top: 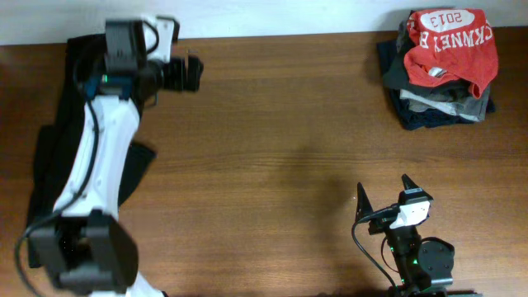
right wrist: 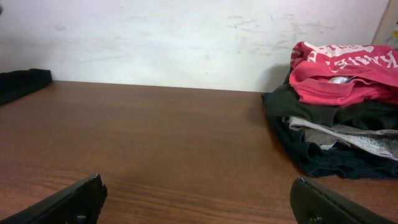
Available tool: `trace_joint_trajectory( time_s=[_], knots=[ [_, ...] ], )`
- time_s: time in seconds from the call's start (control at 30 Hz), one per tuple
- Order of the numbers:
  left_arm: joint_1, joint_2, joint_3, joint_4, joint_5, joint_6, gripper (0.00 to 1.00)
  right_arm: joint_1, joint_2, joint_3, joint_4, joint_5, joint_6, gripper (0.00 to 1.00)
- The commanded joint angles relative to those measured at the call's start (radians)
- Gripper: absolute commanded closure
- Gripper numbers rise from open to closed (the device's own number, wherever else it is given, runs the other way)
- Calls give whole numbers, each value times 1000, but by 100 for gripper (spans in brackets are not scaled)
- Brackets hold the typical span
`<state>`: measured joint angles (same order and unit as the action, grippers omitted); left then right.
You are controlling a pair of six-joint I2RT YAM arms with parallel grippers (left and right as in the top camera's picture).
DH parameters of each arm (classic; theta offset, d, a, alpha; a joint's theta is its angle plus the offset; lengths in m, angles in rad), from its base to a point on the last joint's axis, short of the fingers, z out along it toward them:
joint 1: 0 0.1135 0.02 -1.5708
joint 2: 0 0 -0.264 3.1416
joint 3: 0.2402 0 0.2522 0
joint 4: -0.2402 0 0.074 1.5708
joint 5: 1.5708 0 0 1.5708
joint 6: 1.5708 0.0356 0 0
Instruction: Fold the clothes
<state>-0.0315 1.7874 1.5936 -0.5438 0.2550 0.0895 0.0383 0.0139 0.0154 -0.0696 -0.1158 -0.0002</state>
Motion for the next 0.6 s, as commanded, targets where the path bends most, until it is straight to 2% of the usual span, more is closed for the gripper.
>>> trace_joint_trajectory(
  time_s=[0.0,0.37,0.57],
  knots=[
    [1,-169,-243,113,-48,10,1,7,-11,-10,0,16,9,1],
    [3,-594,-874,603,-109,10,1,7,-11,-10,0,16,9,1],
    [3,-838,-1108,722,-160,10,1,7,-11,-10,0,16,9,1]
  ],
)
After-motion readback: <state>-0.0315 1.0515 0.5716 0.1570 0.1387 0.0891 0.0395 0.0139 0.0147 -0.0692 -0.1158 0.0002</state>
